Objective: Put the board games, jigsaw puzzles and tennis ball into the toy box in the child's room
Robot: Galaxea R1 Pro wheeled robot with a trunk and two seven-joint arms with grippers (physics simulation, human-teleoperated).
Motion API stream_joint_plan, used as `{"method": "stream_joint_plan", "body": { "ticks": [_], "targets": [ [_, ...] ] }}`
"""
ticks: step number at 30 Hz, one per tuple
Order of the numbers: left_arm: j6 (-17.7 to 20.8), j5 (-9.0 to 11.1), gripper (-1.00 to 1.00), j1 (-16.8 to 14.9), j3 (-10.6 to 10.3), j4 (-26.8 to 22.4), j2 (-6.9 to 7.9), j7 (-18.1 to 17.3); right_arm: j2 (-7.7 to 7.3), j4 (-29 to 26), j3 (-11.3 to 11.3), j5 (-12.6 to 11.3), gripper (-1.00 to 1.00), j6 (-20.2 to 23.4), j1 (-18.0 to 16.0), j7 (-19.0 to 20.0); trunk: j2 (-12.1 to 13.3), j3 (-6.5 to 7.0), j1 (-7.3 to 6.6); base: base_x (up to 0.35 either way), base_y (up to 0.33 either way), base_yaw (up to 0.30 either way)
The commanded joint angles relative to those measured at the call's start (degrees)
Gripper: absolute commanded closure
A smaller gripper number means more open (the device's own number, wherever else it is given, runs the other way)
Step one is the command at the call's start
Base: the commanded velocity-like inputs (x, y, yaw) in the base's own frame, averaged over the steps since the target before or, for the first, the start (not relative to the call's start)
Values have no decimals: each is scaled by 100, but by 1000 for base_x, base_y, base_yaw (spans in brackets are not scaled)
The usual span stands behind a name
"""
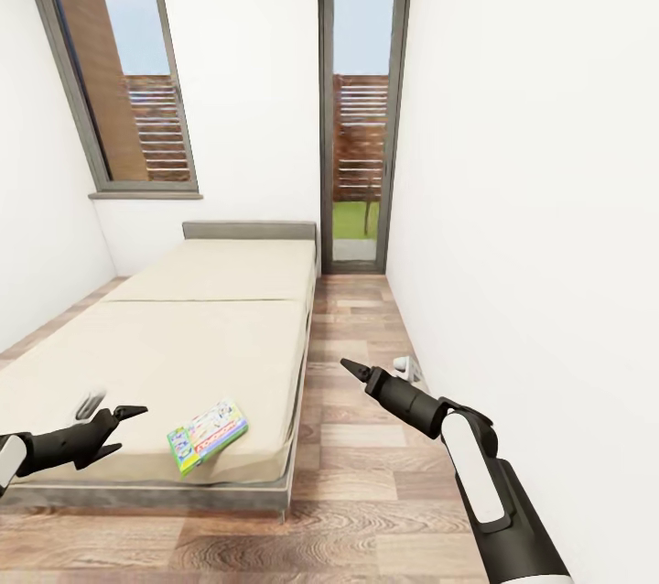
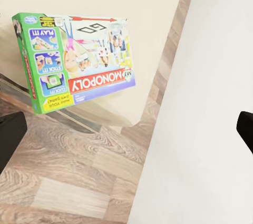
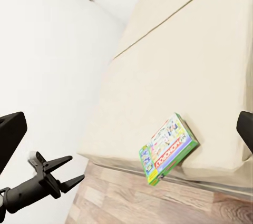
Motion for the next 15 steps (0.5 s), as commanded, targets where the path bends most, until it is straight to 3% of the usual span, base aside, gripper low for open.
{"method": "stream_joint_plan", "body": {
  "ticks": [1, 15],
  "targets": [
    [34, 10, -100, -5, 26, 2, -1, -4, 3, -2, -8, 8, -100, 25, -4, 16, -45, -24, 22, 0, 0, 0],
    [34, 7, -100, -4, 31, 2, -9, -4, 11, 6, -8, 14, -100, 9, -4, -3, -606, -276, 330, 0, 0, 0]
  ]
}}
